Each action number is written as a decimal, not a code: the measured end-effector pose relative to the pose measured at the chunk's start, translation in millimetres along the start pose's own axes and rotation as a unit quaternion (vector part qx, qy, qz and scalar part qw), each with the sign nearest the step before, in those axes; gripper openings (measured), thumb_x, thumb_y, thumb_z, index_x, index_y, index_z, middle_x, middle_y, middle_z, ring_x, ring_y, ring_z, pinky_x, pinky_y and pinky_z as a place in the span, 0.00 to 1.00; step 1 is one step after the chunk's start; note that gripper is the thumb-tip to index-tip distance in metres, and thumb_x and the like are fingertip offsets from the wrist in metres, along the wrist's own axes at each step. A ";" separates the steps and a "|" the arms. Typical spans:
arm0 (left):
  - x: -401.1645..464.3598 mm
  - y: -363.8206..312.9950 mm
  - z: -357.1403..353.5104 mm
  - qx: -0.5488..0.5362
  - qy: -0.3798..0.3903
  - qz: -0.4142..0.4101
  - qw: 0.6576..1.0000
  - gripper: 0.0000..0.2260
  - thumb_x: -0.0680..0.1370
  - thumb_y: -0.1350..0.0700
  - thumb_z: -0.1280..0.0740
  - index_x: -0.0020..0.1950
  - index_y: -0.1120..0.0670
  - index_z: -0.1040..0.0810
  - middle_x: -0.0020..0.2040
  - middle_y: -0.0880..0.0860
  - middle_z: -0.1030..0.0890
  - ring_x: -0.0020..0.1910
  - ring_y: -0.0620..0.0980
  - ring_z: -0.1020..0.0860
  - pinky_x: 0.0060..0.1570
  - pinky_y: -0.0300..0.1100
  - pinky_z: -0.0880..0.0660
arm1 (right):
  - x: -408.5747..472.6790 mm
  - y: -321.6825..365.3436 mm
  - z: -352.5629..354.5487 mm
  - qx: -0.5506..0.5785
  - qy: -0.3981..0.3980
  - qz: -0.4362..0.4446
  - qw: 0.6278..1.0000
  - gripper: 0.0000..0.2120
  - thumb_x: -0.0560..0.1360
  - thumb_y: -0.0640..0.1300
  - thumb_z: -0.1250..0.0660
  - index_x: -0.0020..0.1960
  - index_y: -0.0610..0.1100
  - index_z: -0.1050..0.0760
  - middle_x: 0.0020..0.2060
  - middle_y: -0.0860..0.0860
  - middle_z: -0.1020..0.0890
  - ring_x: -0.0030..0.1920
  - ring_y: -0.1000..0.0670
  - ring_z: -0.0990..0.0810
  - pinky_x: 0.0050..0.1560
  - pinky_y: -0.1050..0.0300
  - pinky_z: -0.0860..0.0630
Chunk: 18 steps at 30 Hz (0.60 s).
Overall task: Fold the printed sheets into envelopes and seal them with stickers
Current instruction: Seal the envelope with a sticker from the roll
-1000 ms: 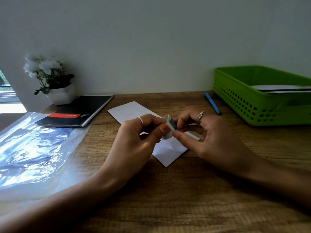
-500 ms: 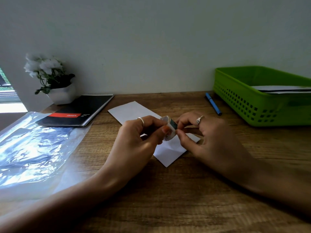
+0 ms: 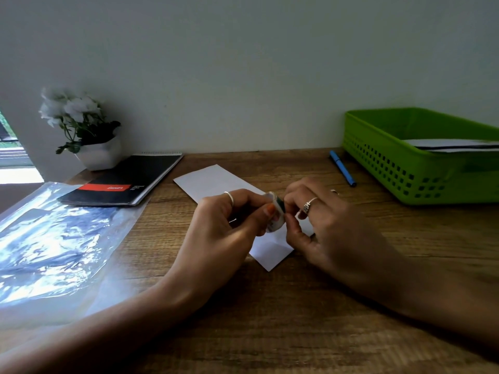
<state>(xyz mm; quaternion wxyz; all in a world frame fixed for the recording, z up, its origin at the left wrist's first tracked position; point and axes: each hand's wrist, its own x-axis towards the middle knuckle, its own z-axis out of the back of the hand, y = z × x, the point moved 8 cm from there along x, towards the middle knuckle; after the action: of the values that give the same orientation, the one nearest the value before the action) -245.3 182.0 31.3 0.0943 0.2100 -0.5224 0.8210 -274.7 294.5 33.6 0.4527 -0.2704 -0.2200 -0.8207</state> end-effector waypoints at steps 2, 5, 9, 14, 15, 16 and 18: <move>0.1 -1.7 -0.9 -0.002 0.008 -0.002 1.000 0.06 0.74 0.60 0.33 0.48 0.54 0.18 0.41 0.48 0.16 0.40 0.44 0.19 0.37 0.30 0.26 | 0.6 -0.3 0.4 0.001 -0.006 0.006 1.000 0.10 0.73 0.48 0.44 0.47 0.43 0.28 0.47 0.49 0.24 0.41 0.56 0.28 0.38 0.66 0.29; 0.9 -5.4 -3.4 0.006 0.018 -0.010 1.000 0.06 0.74 0.60 0.33 0.47 0.52 0.18 0.41 0.47 0.16 0.40 0.43 0.19 0.37 0.30 0.26 | 0.7 -2.9 0.1 0.002 -0.005 0.012 1.000 0.07 0.74 0.47 0.44 0.47 0.45 0.31 0.46 0.51 0.26 0.42 0.59 0.32 0.41 0.70 0.34; 1.2 -5.3 -3.3 0.024 0.013 -0.012 1.000 0.08 0.75 0.61 0.34 0.46 0.48 0.20 0.41 0.43 0.17 0.41 0.39 0.20 0.36 0.28 0.26 | 1.6 -6.4 -0.4 0.050 0.011 0.000 0.999 0.06 0.73 0.49 0.45 0.46 0.49 0.32 0.44 0.55 0.29 0.42 0.59 0.32 0.38 0.71 0.32; 2.8 -3.8 -2.0 0.023 0.005 -0.007 1.000 0.07 0.76 0.60 0.35 0.46 0.48 0.20 0.41 0.42 0.18 0.41 0.38 0.20 0.36 0.28 0.27 | 1.8 -9.8 6.5 0.159 -0.008 -0.028 0.987 0.03 0.75 0.45 0.42 0.45 0.48 0.30 0.42 0.55 0.27 0.44 0.56 0.27 0.44 0.65 0.28; 3.3 -3.0 -2.1 0.019 0.004 -0.005 1.000 0.07 0.76 0.60 0.35 0.46 0.49 0.20 0.41 0.43 0.17 0.41 0.38 0.20 0.36 0.28 0.27 | 1.4 -11.2 7.3 0.172 -0.007 -0.035 0.984 0.03 0.76 0.44 0.41 0.45 0.47 0.29 0.42 0.55 0.26 0.45 0.56 0.26 0.45 0.64 0.28; 4.0 -2.1 -2.2 0.015 0.004 -0.002 1.000 0.07 0.76 0.60 0.35 0.46 0.49 0.20 0.41 0.43 0.17 0.42 0.38 0.20 0.36 0.28 0.27 | 1.4 -12.6 7.4 0.184 -0.005 -0.043 0.982 0.03 0.76 0.43 0.40 0.45 0.46 0.28 0.42 0.55 0.26 0.46 0.55 0.26 0.45 0.64 0.27; 3.5 -0.5 -1.4 0.006 0.003 0.002 1.000 0.06 0.76 0.60 0.35 0.46 0.50 0.20 0.41 0.44 0.17 0.42 0.39 0.20 0.36 0.29 0.27 | 1.7 -14.2 6.8 0.206 0.004 -0.057 0.977 0.02 0.75 0.45 0.37 0.46 0.47 0.27 0.43 0.56 0.25 0.48 0.55 0.24 0.48 0.63 0.26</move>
<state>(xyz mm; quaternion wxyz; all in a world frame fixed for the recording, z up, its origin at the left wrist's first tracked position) -248.6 183.2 32.7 0.0933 0.2072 -0.5171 0.8252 -286.0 304.5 38.2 0.4518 -0.1550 -0.3973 -0.7836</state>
